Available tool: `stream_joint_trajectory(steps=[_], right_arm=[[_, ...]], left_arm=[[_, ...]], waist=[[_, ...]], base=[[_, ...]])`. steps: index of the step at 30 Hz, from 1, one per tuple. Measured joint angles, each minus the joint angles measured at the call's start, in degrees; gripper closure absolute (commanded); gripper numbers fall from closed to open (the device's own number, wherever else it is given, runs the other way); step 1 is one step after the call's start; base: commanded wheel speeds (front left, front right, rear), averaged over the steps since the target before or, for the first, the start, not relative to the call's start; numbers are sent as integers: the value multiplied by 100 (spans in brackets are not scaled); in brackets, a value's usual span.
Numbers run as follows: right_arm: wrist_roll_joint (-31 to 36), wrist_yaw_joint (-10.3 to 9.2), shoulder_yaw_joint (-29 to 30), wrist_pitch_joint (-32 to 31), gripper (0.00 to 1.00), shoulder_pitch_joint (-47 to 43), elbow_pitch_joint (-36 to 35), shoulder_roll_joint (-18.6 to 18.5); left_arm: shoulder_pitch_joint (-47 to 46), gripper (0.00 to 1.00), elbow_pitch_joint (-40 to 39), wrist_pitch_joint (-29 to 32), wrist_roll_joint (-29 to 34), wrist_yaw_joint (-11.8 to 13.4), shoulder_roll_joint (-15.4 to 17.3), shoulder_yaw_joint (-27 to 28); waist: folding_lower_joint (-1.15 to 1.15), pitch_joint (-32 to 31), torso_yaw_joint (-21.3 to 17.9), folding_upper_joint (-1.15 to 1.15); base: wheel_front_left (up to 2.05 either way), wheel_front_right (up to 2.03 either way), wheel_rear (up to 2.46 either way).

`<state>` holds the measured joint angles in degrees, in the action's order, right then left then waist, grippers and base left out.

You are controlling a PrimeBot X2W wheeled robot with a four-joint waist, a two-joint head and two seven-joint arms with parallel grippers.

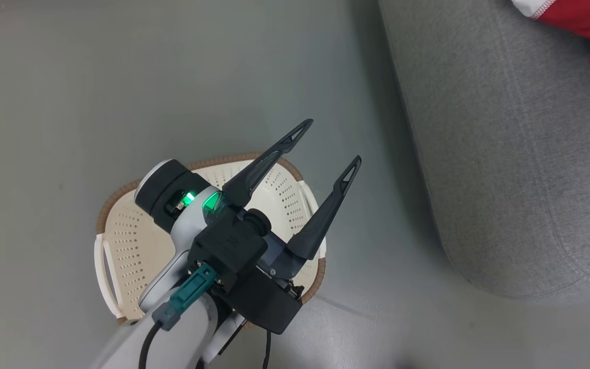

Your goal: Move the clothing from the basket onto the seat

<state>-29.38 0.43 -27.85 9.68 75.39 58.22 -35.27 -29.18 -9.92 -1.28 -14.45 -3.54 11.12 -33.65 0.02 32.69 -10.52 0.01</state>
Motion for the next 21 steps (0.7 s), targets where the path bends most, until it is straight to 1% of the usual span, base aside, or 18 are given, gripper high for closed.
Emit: stream_joint_trajectory(steps=[5, 6, 7, 8, 9, 10, 13, 14, 18, 21], right_arm=[[37, 5, -97, 52, 99, 35, 256, 193], [49, 10, -123, 59, 83, 34, 320, 256], [71, 20, -144, 101, 63, 32, 359, 301], [78, 58, -171, 108, 49, 32, 381, 334], [88, 112, -202, 118, 25, 32, 409, 350], [99, 121, -220, 156, 0, 32, 454, 371], [85, 169, -208, 226, 0, -17, 587, 424], [82, 198, -216, 238, 0, -59, 619, 465], [68, 308, -305, 287, 0, -271, 678, 846], [75, 361, -375, 350, 0, -415, 697, 987]], left_arm=[[-25, 0, 60, 2, 2, -8, 26, 0], [-41, 0, 90, 2, 2, -9, 27, -2], [-71, 0, 131, 1, 2, -24, 27, -4], [-97, 0, 166, 1, 2, -49, 32, -2], [-100, 0, 174, 0, 2, -49, 34, -3], [-99, 0, 189, -1, 2, -49, 37, -4], [-99, 0, 360, -33, -4, -59, 38, -37], [-90, 0, 400, -34, -18, -98, 49, -41], [-59, 0, 458, -92, -82, -108, 154, -21], [78, 0, 641, -141, -229, -109, 174, -4]], waist=[[0, 196, 10, 0], [0, 205, -6, 0], [0, 204, -26, 0], [-1, 195, -47, 0], [-1, 179, -71, 0], [-2, 162, -97, -1], [-1, 84, -164, -1], [-1, 45, -180, 0], [-3, -98, -305, -2], [-2, -220, -425, -1]], base=[[0, 0, 0], [0, 0, 0], [0, 0, 0], [0, 0, 0], [0, 0, 0], [0, 0, 0], [0, 0, 0], [0, 0, 0], [0, 0, 0], [0, 0, 0]])
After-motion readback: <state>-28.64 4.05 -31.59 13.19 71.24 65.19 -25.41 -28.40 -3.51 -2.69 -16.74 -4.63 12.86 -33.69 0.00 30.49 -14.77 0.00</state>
